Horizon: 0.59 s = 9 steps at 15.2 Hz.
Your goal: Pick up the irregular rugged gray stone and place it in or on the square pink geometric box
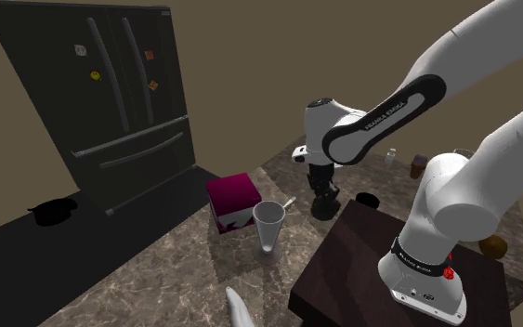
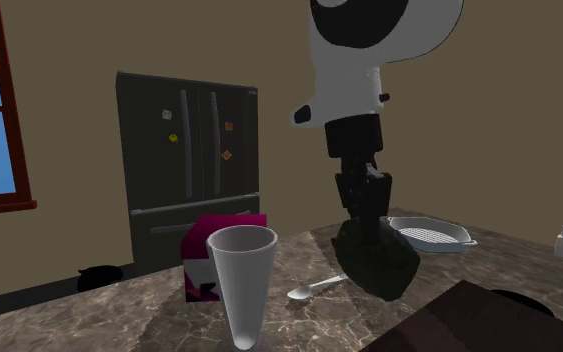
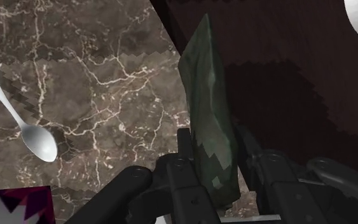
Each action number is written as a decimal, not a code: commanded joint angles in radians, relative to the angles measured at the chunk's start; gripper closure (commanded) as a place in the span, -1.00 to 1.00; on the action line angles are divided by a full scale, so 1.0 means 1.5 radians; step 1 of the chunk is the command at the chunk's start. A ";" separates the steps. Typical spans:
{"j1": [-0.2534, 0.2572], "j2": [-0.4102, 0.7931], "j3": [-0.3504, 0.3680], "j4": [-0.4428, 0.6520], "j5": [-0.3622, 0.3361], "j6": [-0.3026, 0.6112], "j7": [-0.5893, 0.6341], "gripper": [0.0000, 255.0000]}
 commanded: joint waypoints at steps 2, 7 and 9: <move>0.000 -0.028 0.003 0.011 0.002 -0.040 -0.002 1.00; 0.000 -0.070 0.007 0.032 0.006 -0.103 -0.004 1.00; 0.006 -0.044 0.009 0.060 0.012 -0.104 -0.003 1.00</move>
